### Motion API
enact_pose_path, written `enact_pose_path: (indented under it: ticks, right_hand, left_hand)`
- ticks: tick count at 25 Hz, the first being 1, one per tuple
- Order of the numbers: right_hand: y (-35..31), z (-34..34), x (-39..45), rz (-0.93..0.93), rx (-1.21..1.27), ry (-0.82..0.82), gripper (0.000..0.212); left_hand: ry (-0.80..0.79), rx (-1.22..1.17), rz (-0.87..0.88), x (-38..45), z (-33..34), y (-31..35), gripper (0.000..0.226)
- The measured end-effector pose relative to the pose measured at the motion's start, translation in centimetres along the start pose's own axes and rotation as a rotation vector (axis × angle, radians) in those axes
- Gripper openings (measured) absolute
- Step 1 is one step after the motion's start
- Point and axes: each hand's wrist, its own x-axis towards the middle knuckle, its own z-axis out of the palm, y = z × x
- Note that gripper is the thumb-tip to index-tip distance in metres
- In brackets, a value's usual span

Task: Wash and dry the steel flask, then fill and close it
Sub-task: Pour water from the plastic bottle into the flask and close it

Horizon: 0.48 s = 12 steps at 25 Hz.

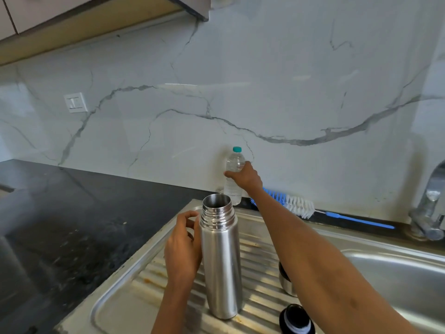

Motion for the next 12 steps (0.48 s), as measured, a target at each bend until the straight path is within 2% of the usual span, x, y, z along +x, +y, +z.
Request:
enact_pose_path:
  ticks: [6,9,12]
  right_hand:
    - [-3.7,-7.5,-7.1,-0.165,0.315,0.116,0.077]
    - [-4.9,-12.2,-14.6,-0.22,0.521,0.138,0.061]
    - [-4.7,-16.3,-22.0,-0.215,0.574,0.069,0.047]
  left_hand:
    - [0.035,-0.045,0.002,-0.5,-0.5,-0.2,0.019]
    - [0.035,-0.113,0.002,-1.6,-1.6,-0.5,0.025]
    - [0.197,-0.242,0.027,-3.4,-3.4,0.1,0.019]
